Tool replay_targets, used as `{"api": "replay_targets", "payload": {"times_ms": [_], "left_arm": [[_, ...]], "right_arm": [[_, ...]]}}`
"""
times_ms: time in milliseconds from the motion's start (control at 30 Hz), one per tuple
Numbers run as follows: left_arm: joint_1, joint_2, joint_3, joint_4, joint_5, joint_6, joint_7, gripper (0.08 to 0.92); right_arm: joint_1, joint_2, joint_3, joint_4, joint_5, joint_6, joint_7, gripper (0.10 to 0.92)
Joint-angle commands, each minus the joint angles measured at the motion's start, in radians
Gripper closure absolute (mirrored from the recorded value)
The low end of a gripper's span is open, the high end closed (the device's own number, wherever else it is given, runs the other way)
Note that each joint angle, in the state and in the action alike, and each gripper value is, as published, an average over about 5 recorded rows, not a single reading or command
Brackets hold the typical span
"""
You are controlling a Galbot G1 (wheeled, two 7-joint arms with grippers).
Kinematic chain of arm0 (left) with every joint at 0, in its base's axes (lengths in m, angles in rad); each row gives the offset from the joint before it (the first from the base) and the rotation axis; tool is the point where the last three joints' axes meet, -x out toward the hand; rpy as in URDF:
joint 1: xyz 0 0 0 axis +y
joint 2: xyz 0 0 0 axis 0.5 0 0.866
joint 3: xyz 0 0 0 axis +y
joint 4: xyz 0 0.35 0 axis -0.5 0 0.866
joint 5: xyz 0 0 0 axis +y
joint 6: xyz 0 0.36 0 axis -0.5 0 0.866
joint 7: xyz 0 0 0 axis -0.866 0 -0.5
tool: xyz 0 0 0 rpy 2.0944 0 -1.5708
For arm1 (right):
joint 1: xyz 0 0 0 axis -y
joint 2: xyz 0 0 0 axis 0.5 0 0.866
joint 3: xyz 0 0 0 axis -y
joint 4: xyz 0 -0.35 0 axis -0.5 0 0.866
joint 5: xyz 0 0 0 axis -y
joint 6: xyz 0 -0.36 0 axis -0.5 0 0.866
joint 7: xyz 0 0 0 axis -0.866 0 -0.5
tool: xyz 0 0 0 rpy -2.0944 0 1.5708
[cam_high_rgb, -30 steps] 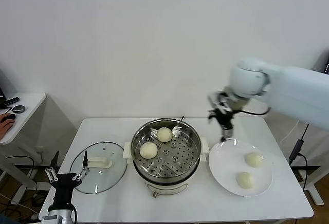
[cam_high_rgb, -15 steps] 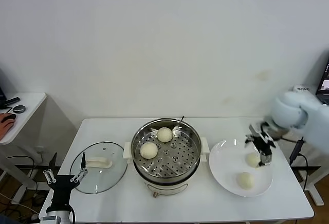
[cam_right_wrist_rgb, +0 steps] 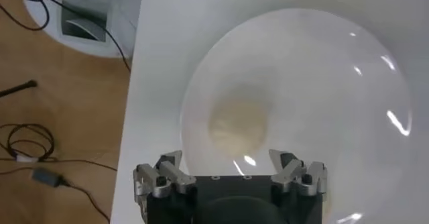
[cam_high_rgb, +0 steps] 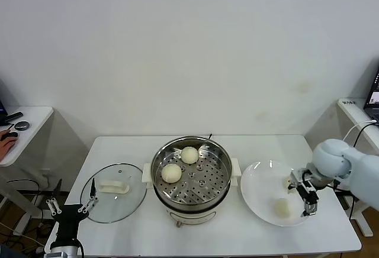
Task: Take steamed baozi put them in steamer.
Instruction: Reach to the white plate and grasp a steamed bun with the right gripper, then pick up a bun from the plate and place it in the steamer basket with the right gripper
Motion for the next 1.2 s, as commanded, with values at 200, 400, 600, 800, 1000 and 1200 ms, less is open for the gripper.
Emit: {"api": "replay_targets", "payload": {"times_ms": [200, 400, 600, 800, 1000, 1200], "left_arm": [[0.005, -0.003, -0.009, -0.003, 0.000, -0.001, -0.001, 0.177], [0.005, -0.006, -0.011, -0.001, 0.001, -0.002, -0.001, 0.177], [0.002, -0.006, -0.011, 0.001, 0.002, -0.002, -0.002, 0.177], [0.001, -0.003, -0.012, 0.001, 0.001, -0.002, -0.002, 0.177], [-0.004, 0.002, -0.012, -0.001, 0.000, -0.001, -0.002, 0.177], [-0.017, 0.007, -0.006, -0.001, -0.003, 0.001, -0.002, 0.177]], "right_arm": [[-0.125, 0.096, 0.065, -0.105, -0.059, 0.001, 0.088, 0.203], [-0.137, 0.118, 0.069, -0.126, -0.065, -0.007, 0.095, 0.250], [-0.144, 0.129, 0.077, -0.135, -0.068, -0.014, 0.095, 0.380], [-0.123, 0.110, 0.085, -0.119, -0.053, -0.012, 0.067, 0.486], [-0.018, 0.051, 0.110, -0.094, 0.010, 0.019, -0.040, 0.499], [0.301, 0.056, 0.035, -0.106, 0.120, 0.057, -0.124, 0.499]]}}
